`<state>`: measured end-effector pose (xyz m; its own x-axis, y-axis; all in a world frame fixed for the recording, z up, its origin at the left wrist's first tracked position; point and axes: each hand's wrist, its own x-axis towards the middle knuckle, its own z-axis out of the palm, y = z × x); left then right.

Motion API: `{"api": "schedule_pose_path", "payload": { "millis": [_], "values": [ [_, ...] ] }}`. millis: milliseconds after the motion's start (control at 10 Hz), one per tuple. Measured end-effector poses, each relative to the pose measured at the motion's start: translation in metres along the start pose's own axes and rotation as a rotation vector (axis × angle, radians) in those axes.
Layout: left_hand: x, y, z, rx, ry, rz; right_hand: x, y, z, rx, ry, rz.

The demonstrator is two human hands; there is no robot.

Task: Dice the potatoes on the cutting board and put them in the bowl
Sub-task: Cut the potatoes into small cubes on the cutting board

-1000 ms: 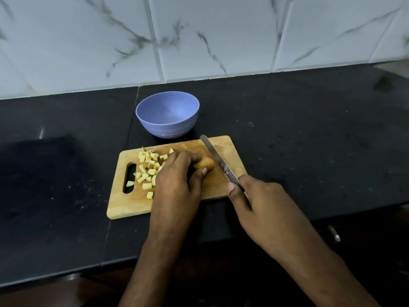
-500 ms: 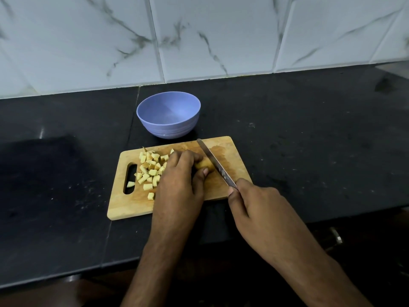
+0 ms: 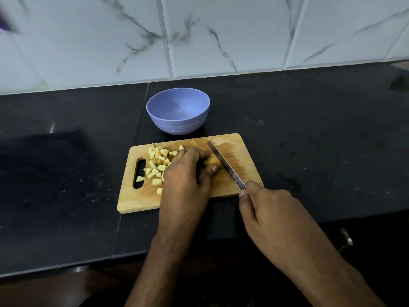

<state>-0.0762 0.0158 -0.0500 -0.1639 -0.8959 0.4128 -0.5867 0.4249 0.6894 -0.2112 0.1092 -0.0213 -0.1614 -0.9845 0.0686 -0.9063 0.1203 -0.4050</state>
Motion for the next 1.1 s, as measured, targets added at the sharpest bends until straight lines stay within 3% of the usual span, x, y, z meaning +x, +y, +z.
{"api": "schedule_pose_path", "payload": {
  "millis": [400, 800, 1100],
  "values": [
    [-0.001, 0.001, 0.004, 0.054, -0.014, 0.034, -0.012, -0.012, -0.007, -0.021, -0.057, 0.032],
    [0.0, 0.003, 0.006, -0.009, -0.031, 0.043, 0.018, -0.032, -0.015, -0.231, -0.175, 0.087],
    [-0.002, 0.001, 0.005, -0.003, 0.05, 0.015, -0.003, -0.05, -0.042, -0.309, -0.398, 0.114]
  ]
}}
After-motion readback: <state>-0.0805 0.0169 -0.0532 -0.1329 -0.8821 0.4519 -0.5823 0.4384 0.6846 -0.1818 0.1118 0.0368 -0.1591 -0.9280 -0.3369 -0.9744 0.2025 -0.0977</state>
